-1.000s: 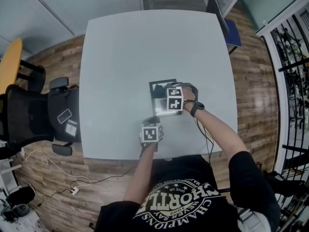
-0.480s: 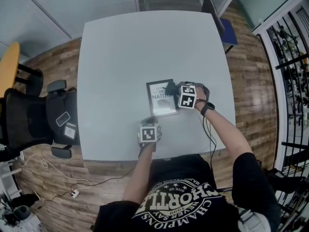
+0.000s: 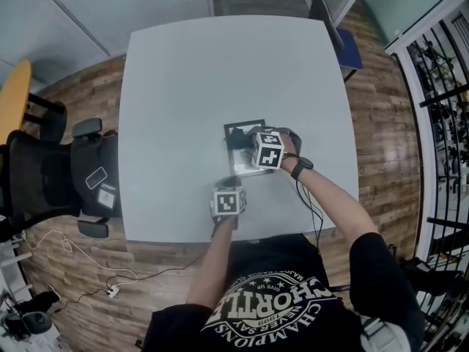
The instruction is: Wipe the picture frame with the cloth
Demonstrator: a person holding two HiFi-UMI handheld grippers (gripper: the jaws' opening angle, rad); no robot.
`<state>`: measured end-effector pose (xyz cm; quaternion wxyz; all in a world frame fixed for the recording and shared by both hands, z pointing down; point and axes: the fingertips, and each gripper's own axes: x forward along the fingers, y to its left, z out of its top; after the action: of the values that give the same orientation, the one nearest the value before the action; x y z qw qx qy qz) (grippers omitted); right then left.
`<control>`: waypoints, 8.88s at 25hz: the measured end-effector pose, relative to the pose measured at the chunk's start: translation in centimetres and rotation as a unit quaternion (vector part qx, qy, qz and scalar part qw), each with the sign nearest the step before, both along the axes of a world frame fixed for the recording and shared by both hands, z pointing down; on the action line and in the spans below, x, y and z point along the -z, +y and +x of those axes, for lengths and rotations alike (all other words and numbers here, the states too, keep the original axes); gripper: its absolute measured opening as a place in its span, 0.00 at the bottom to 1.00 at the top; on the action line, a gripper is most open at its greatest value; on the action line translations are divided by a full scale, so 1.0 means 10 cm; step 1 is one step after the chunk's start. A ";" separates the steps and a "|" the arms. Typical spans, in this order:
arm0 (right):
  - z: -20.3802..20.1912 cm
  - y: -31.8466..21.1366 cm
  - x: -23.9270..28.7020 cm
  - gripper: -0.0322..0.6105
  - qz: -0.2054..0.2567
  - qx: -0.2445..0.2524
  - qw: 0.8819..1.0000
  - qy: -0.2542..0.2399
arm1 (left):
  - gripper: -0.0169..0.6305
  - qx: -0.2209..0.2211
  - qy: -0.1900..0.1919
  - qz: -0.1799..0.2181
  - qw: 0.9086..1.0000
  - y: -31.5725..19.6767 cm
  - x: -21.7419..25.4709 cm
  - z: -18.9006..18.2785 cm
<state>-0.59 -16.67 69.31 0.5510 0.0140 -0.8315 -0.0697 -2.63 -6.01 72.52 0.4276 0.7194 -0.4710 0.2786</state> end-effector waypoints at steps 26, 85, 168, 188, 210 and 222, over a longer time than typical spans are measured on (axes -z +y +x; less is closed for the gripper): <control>0.42 0.09 -0.28 0.16 -0.002 0.003 0.999 0.054 | 0.02 0.004 0.003 0.001 1.000 0.02 0.00 -0.01; 0.76 0.14 -0.19 0.16 -0.020 -0.063 0.997 0.040 | 0.02 0.031 0.016 0.009 0.999 0.03 0.01 0.00; 0.87 0.52 -0.26 0.17 -0.061 -0.047 0.995 0.065 | 0.02 0.032 0.039 0.012 0.999 0.03 0.00 -0.04; -0.39 0.85 -0.19 0.17 -0.123 0.010 0.992 -0.008 | 0.02 0.030 0.050 0.008 0.998 0.06 -0.06 0.03; 0.80 0.62 -0.24 0.17 -0.122 -0.106 0.987 0.015 | 0.02 0.028 0.048 0.014 0.998 0.05 -0.01 -0.04; 0.41 0.74 -0.06 0.17 -0.121 -0.063 0.991 -0.009 | 0.02 0.034 0.058 0.012 0.998 0.07 -0.03 -0.01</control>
<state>3.52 -9.31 69.91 0.5447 0.0004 -0.8360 0.0667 -2.77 -5.27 72.77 0.4549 0.7229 -0.4729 0.2164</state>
